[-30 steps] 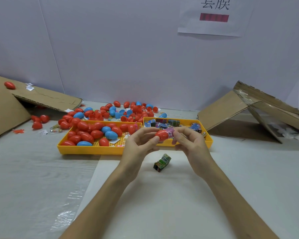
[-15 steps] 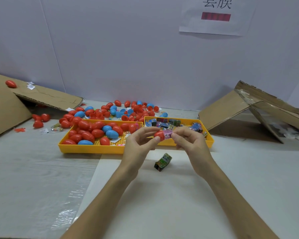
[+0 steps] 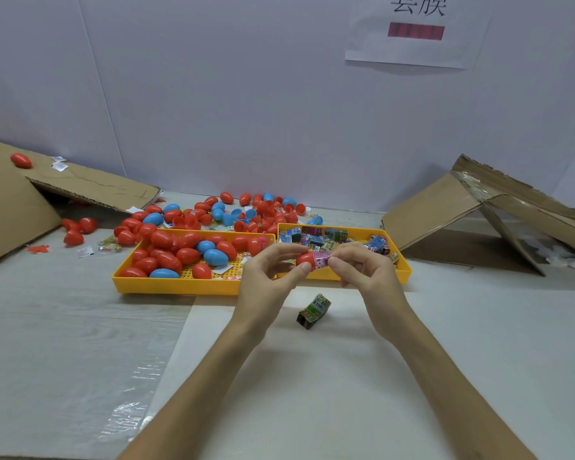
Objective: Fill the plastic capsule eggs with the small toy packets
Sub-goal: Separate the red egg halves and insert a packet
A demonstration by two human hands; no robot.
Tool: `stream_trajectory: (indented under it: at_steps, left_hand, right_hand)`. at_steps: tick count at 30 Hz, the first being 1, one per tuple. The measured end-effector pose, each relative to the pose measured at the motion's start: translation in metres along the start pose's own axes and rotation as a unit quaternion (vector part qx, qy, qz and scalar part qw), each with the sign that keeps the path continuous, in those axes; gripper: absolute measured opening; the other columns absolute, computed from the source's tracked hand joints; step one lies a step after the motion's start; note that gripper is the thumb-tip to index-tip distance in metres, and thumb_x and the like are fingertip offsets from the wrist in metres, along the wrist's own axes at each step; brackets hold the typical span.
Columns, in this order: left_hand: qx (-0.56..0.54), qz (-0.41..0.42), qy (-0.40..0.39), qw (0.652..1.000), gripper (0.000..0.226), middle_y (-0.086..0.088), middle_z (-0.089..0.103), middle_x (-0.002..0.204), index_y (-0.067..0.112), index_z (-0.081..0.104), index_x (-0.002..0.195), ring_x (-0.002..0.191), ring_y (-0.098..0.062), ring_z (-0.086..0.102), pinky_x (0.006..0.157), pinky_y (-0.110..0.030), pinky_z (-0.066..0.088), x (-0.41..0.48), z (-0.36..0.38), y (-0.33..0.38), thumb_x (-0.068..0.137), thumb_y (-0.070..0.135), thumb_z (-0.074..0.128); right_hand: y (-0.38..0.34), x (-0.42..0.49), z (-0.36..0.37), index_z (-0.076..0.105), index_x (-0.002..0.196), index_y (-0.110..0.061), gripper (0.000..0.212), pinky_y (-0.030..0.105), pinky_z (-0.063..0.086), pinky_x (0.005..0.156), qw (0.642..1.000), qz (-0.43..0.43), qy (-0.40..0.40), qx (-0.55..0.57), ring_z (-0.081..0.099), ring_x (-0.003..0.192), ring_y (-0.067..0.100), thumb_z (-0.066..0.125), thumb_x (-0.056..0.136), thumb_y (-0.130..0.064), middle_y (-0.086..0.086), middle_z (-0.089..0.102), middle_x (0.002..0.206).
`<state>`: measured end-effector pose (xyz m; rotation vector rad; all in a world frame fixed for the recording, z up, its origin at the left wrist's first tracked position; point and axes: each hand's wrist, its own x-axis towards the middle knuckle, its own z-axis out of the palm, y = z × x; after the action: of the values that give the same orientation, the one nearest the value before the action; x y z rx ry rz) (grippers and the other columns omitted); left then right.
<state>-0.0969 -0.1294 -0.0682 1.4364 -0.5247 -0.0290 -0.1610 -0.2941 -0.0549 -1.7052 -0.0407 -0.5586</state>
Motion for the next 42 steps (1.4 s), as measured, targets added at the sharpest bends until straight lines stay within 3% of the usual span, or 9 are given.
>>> stream_trajectory:
  at_steps: [5, 9, 16, 20, 23, 27, 34, 37, 42]
  left_hand:
    - [-0.004, -0.002, -0.003, 1.000, 0.020, 0.013, 0.074, 0.098, 0.032, 0.073, 0.101, 0.089, -0.011, 0.069, 0.071, -0.023, 0.055, 0.000, 0.000, 0.001, 0.086, 0.021, 0.080]
    - [-0.004, -0.001, -0.004, 1.000, 0.021, 0.012, 0.075, 0.098, 0.032, 0.073, 0.100, 0.091, -0.014, 0.069, 0.078, -0.029, 0.058, -0.001, 0.000, 0.000, 0.085, 0.021, 0.081]
    - [0.007, 0.000, -0.009, 1.000, 0.020, 0.012, 0.075, 0.098, 0.030, 0.073, 0.099, 0.091, -0.009, 0.071, 0.077, -0.026, 0.059, -0.002, 0.001, 0.002, 0.083, 0.024, 0.082]
    - [-0.013, -0.018, -0.009, 1.000, 0.020, 0.008, 0.077, 0.100, 0.032, 0.074, 0.099, 0.095, -0.012, 0.072, 0.081, -0.028, 0.060, -0.002, 0.001, 0.004, 0.084, 0.020, 0.081]
    - [-0.057, -0.036, -0.019, 0.998, 0.020, 0.005, 0.078, 0.101, 0.027, 0.076, 0.100, 0.097, -0.014, 0.073, 0.077, -0.024, 0.059, -0.002, 0.000, 0.007, 0.082, 0.021, 0.080]
    - [-0.155, -0.086, -0.045, 0.983, 0.032, -0.005, 0.078, 0.106, 0.018, 0.077, 0.105, 0.102, -0.021, 0.073, 0.079, -0.025, 0.059, -0.003, -0.002, 0.009, 0.074, 0.027, 0.079]
    - [-0.318, -0.195, -0.112, 0.921, 0.038, -0.018, 0.072, 0.121, 0.004, 0.068, 0.120, 0.113, -0.027, 0.070, 0.085, -0.025, 0.058, -0.004, -0.003, 0.009, 0.083, 0.011, 0.072]
    - [-0.373, -0.228, -0.130, 0.890, 0.035, -0.018, 0.069, 0.126, 0.004, 0.070, 0.120, 0.117, -0.026, 0.068, 0.088, -0.025, 0.058, -0.005, -0.003, 0.011, 0.086, 0.012, 0.069]
    - [-0.426, -0.246, -0.112, 0.863, 0.018, -0.019, 0.072, 0.119, 0.007, 0.081, 0.096, 0.109, -0.025, 0.072, 0.081, -0.027, 0.060, -0.005, -0.004, 0.010, 0.084, 0.011, 0.070]
  right_hand:
    - [0.001, -0.001, 0.000, 0.074, 0.090, -0.006, 0.006, 0.023, 0.046, 0.073, 1.000, 0.004, -0.002, -0.002, 0.057, 0.087, 0.011, 0.069, 0.090, -0.008, -0.005, 0.062, 0.093]
    - [0.001, -0.001, 0.001, 0.075, 0.090, -0.010, 0.006, 0.027, 0.046, 0.078, 1.000, 0.005, -0.003, -0.007, 0.058, 0.088, 0.011, 0.069, 0.090, -0.009, -0.001, 0.063, 0.095]
    - [0.003, 0.000, 0.002, 0.076, 0.084, -0.024, 0.012, 0.025, 0.050, 0.076, 0.999, -0.010, -0.003, -0.047, 0.060, 0.084, 0.008, 0.073, 0.089, -0.013, 0.001, 0.066, 0.097]
    - [0.002, -0.002, 0.003, 0.074, 0.082, -0.033, 0.007, 0.024, 0.052, 0.072, 0.999, -0.014, -0.005, -0.052, 0.060, 0.081, 0.011, 0.079, 0.080, -0.029, -0.008, 0.068, 0.094]
    - [0.002, -0.002, 0.003, 0.066, 0.095, -0.031, 0.031, 0.027, 0.057, 0.071, 0.999, -0.023, 0.016, -0.034, 0.065, 0.084, 0.011, 0.088, 0.073, -0.030, -0.009, 0.068, 0.098]
    - [0.001, -0.001, 0.002, 0.057, 0.126, -0.021, 0.059, 0.033, 0.059, 0.083, 1.000, -0.020, 0.004, 0.016, 0.071, 0.101, 0.019, 0.084, 0.074, -0.023, 0.000, 0.071, 0.114]
    - [0.001, -0.004, 0.010, 0.056, 0.130, -0.017, 0.061, 0.055, 0.057, 0.090, 0.998, -0.025, 0.001, 0.057, 0.072, 0.105, 0.027, 0.083, 0.076, -0.028, 0.008, 0.076, 0.109]
    - [0.002, -0.005, 0.014, 0.054, 0.129, -0.016, 0.058, 0.050, 0.059, 0.088, 0.998, -0.036, 0.022, 0.052, 0.073, 0.102, 0.025, 0.081, 0.078, -0.022, 0.006, 0.077, 0.105]
    - [0.010, -0.014, 0.031, 0.067, 0.110, -0.019, 0.039, 0.024, 0.055, 0.078, 0.984, -0.132, 0.090, -0.080, 0.071, 0.091, 0.014, 0.086, 0.078, -0.014, -0.009, 0.073, 0.098]
